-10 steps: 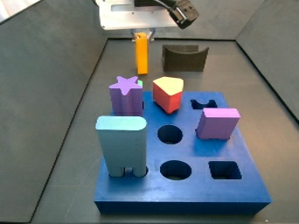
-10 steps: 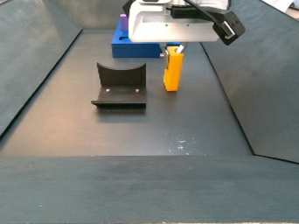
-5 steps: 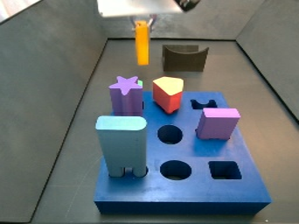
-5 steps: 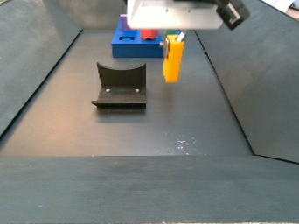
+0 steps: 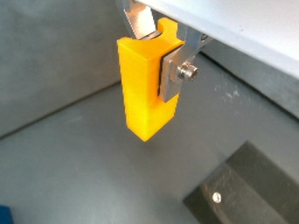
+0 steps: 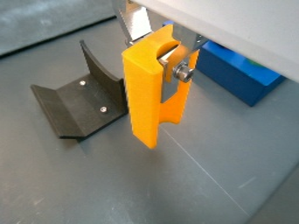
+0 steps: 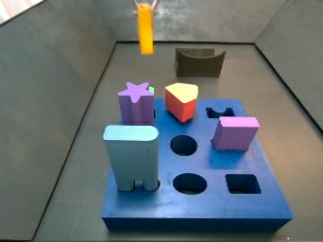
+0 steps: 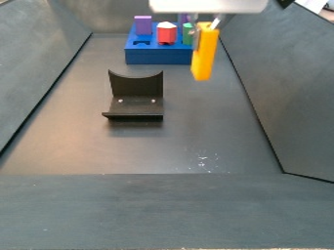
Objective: Pick up the arch object. Move up. Rotate the arch object. Move to above the board. Insert the arch object.
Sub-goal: Rotate the arch object.
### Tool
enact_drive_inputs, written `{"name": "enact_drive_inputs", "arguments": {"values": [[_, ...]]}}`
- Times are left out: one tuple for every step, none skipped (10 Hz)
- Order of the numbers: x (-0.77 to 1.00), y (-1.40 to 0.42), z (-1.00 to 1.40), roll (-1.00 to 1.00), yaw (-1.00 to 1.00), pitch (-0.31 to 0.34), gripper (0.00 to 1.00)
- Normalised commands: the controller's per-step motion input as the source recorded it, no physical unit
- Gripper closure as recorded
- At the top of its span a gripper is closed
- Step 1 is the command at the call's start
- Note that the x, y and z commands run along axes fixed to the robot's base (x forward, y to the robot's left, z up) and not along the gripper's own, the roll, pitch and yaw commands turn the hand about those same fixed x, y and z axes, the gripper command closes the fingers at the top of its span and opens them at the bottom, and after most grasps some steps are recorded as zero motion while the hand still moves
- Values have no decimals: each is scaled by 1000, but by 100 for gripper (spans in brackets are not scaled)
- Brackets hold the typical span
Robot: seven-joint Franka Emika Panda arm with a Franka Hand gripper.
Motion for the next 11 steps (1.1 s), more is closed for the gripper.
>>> {"name": "enact_drive_inputs", "arguments": {"values": [[-250,169,1000,11,-19,-2,100],[-201,142,1000,23,-22,35,100],[-179,128,1000,34,-23,46,100],[-150,107,1000,42,-27,36,100],[-126,89,947,47,-26,30,100],[-84,59,763,48,-24,29,100],[-64,46,671,48,-22,31,100],[-22,28,441,46,-12,48,100],[-10,25,348,47,-9,60,100],[6,23,172,51,-5,77,100],[0,0,0,-11,-1000,93,100]]}}
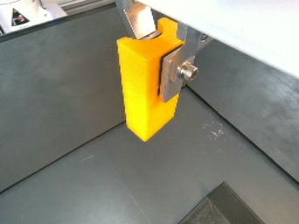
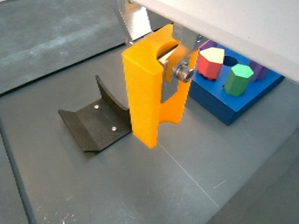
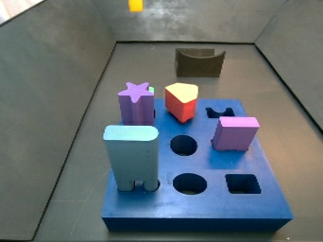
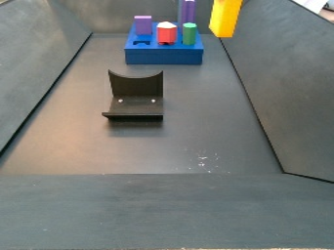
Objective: Pick up the arch object. Move up. Rotate the arch object. Move to above the board. Insert the arch object.
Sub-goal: Rotate the arch object.
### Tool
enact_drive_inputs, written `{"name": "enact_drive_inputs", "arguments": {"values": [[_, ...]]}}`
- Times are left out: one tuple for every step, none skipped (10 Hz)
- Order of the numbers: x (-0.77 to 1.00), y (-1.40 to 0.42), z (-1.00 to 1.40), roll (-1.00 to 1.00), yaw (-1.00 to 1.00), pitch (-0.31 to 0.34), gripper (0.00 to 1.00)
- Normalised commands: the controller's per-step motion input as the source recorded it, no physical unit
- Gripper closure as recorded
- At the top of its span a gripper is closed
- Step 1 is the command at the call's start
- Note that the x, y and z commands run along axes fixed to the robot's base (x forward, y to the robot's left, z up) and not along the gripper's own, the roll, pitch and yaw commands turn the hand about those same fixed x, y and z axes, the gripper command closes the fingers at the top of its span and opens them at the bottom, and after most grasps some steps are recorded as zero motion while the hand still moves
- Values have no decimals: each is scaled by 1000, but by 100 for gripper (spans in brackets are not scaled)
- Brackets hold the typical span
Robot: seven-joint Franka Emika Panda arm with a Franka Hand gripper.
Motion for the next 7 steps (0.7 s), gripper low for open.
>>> {"name": "enact_drive_inputs", "arguments": {"values": [[8,-3,-48,-18,-1000,92,100],[15,4,-31,-21,-1000,99,100],[18,4,-16,-24,-1000,109,100],[21,6,-7,-29,-1000,129,100],[24,7,0,-34,-1000,149,100],[28,9,8,-43,-1000,180,100],[38,10,13,-43,-676,168,100]]}}
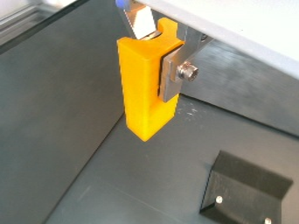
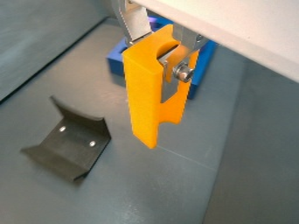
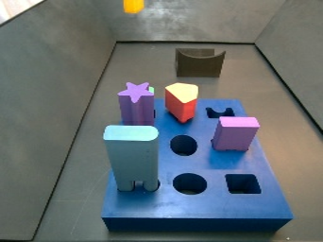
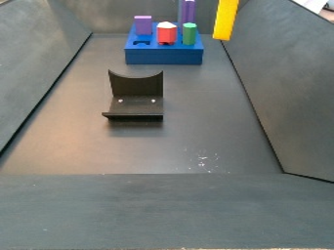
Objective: Pick up the arch object. Move up. Rotate the arch object. Move to above the board. Insert the arch object.
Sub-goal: Rotate the arch object.
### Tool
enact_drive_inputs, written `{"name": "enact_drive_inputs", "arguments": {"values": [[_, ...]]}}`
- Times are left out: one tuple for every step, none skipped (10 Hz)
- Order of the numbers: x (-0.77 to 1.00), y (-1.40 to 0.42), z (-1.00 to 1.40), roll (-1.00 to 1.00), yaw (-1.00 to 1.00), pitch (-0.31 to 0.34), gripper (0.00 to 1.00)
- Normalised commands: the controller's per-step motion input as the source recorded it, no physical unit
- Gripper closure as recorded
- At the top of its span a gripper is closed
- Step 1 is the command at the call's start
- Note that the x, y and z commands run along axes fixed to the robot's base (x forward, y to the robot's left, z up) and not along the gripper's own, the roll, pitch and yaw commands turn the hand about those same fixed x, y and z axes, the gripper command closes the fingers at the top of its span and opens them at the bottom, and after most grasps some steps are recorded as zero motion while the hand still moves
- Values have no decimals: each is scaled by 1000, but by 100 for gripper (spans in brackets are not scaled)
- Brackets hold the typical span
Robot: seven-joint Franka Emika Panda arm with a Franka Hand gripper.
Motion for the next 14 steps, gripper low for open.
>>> {"name": "enact_drive_inputs", "arguments": {"values": [[45,10,14,-42,-455,156,100],[48,10,14,-42,-342,151,100],[63,31,0,0,-1000,0,100],[62,32,-2,0,-1000,0,100],[55,31,-9,0,-1000,1,100],[53,29,-12,0,-1000,2,100],[49,27,-14,0,-1000,4,100],[47,25,-15,0,-1000,6,100],[45,24,-16,-1,-1000,8,100],[44,24,-17,-1,-1000,10,100],[43,24,-17,-1,-1000,14,100],[43,24,-17,-1,-949,16,100],[43,24,-17,-1,-526,16,100],[43,23,-17,-1,-385,16,100]]}}
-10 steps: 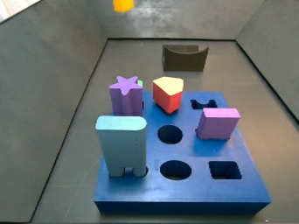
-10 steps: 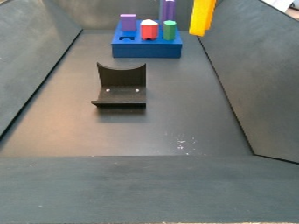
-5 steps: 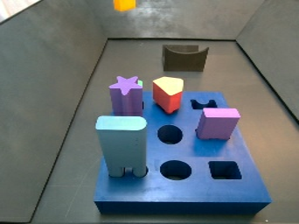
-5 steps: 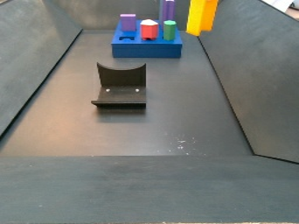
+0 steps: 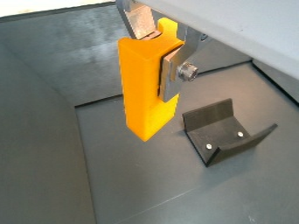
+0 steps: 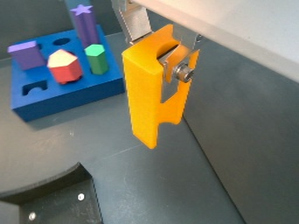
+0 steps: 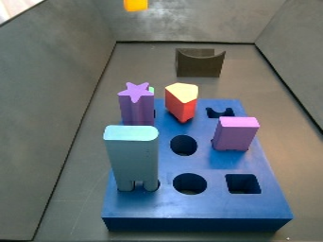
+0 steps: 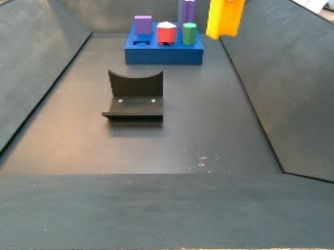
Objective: Pick up the arch object. Move up. Rotate the arch object. Move to above the board. Insert the arch object.
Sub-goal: Rotate the arch object.
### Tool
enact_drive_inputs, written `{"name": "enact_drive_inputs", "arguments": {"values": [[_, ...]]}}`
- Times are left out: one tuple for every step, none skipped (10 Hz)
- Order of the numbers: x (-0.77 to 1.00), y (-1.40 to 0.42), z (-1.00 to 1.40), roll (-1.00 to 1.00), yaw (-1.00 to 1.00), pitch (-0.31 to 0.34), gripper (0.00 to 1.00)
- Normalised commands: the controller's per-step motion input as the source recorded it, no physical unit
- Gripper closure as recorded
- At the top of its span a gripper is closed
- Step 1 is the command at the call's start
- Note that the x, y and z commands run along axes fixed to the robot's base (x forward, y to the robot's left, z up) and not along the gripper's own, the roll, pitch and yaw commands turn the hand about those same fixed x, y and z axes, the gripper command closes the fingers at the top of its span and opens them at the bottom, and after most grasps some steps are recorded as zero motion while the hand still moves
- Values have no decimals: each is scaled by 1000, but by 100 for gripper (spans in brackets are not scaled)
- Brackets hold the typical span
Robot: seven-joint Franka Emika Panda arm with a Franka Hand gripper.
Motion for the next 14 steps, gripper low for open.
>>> {"name": "enact_drive_inputs", "arguments": {"values": [[43,23,-17,-1,-210,16,100],[0,0,0,0,-1000,0,100],[0,1,0,-1,-1000,0,100],[0,3,0,-1,-1000,0,100],[0,5,0,-1,-770,0,100],[0,5,0,-1,-613,0,100],[1,6,1,-1,-359,0,100],[1,6,1,-1,-235,0,100],[0,0,-1000,0,0,0,100],[2,0,-1000,0,27,-3,100],[16,3,-1000,0,31,-20,100],[17,3,-1000,-4,30,-18,100],[16,3,-1000,-10,24,-28,100],[17,3,-1000,-18,19,-38,100]]}}
